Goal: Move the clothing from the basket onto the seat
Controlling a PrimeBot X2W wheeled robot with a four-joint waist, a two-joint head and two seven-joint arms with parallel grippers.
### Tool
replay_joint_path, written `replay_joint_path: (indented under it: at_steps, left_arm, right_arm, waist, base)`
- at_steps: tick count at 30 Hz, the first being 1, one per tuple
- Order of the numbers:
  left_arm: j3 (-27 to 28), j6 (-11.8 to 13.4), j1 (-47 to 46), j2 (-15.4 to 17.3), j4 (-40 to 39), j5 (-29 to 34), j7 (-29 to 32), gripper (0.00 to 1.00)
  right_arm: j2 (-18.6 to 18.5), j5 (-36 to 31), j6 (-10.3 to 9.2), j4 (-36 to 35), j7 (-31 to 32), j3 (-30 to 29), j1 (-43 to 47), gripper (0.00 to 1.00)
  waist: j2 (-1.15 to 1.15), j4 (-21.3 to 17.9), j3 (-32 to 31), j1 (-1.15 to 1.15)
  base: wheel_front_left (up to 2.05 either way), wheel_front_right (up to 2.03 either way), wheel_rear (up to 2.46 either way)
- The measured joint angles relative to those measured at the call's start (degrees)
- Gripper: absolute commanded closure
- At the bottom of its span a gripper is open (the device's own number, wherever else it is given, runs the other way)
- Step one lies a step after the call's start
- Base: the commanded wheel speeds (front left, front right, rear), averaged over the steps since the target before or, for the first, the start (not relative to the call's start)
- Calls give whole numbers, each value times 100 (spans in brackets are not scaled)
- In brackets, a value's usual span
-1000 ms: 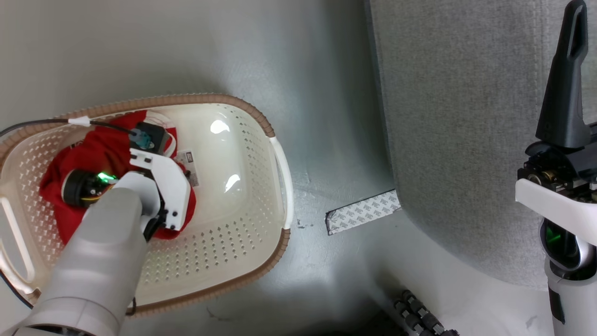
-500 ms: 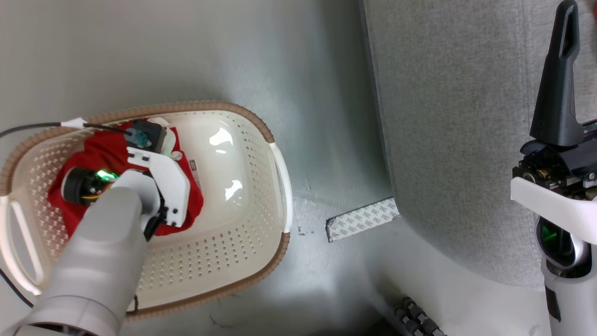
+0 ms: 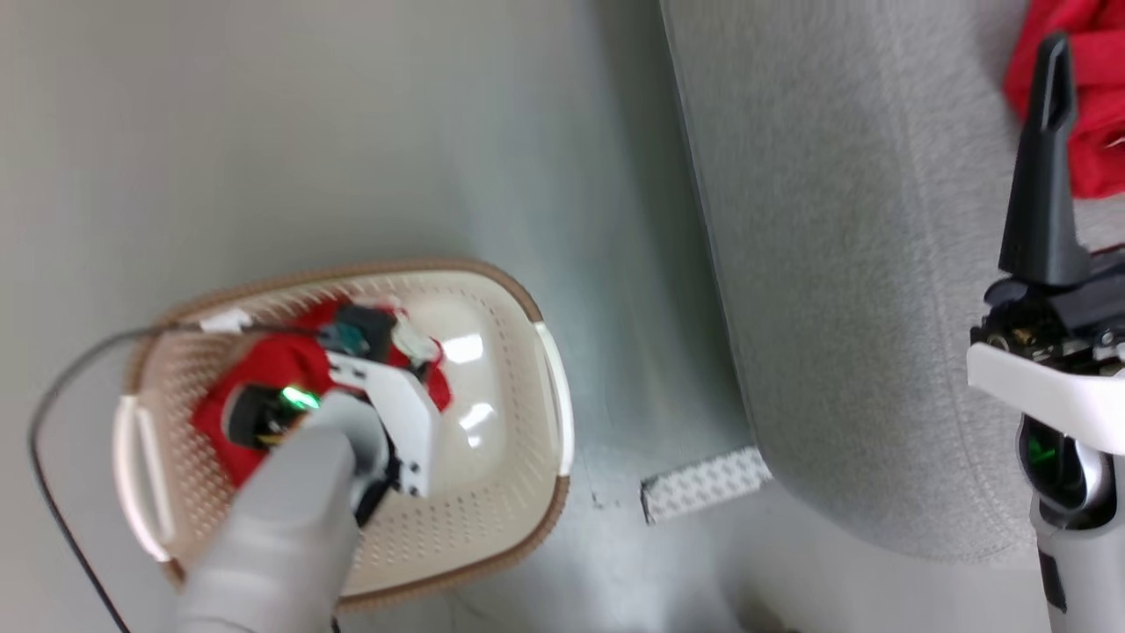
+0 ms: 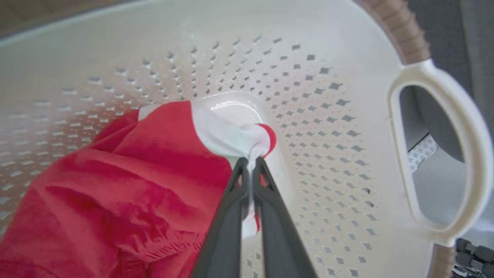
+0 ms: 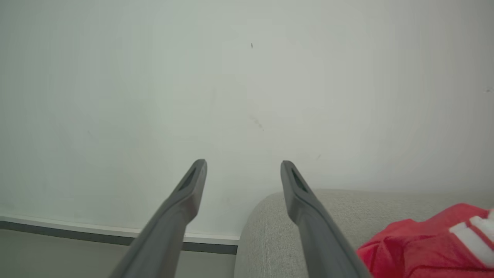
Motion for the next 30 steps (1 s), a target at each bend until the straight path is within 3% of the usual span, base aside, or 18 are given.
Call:
replay_joint_path:
  at_steps: [18, 30]
  left_arm:
    - [-1591, -2, 1223, -172, -902, -1369, -935, 100]
    - [-1791, -2, 1363, 148, -1942, -1790, -1310, 100]
  right_arm:
    - [-498, 266, 0, 808, -11, -45, 1093, 0]
    - [-605, 417, 0, 1115, -12, 47, 1686, 0]
  waist:
    - [0, 740, -2599, -2]
    - [0, 1303, -3998, -2]
  base:
    - [0, 0, 0]
    - [0, 0, 0]
